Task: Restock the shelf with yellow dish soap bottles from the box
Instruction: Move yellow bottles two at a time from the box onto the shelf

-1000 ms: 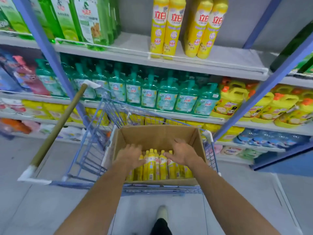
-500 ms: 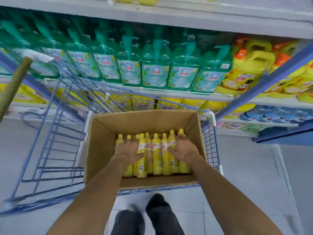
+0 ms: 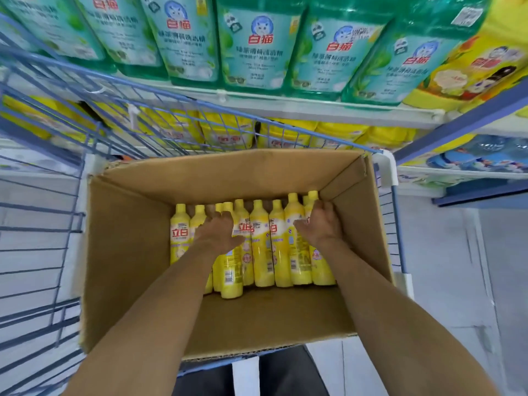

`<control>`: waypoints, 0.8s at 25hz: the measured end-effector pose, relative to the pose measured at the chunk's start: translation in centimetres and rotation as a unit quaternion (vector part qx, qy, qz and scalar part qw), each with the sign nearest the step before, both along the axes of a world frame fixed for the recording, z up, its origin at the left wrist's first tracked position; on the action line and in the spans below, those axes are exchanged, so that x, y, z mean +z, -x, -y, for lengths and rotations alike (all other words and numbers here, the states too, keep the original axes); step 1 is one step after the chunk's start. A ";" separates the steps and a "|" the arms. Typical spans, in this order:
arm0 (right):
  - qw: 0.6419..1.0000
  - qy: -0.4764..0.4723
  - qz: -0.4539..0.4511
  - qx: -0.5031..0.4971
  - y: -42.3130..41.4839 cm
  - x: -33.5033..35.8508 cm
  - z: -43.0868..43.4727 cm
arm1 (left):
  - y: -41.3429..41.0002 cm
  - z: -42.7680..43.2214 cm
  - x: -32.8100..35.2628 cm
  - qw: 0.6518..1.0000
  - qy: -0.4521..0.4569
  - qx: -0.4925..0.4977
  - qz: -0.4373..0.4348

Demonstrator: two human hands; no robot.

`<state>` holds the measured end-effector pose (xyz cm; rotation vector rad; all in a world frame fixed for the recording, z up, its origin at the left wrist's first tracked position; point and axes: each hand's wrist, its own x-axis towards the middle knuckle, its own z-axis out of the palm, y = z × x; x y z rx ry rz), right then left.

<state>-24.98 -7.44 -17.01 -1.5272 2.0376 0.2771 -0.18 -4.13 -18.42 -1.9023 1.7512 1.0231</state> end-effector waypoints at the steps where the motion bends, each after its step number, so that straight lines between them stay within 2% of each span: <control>1: 1.000 0.011 -0.001 -0.008 0.1 -0.7 0.1 | 0.3 0.0 -0.8 1.000 0.001 0.022 -0.010; 6: 0.996 0.047 0.072 -0.030 1.6 -3.5 0.9 | 0.8 -0.4 -4.5 0.991 0.019 0.127 -0.046; 12: 0.991 0.045 0.112 -0.058 1.7 -2.6 1.5 | 0.1 -0.1 -5.5 0.954 0.003 0.279 -0.106; 16: 0.988 0.041 0.137 -0.060 1.5 0.3 0.8 | -1.3 -1.3 -1.7 0.920 0.052 0.351 -0.164; 20: 0.980 0.090 0.176 -0.024 0.1 7.7 0.5 | -2.3 -0.9 5.8 0.919 0.096 0.312 -0.219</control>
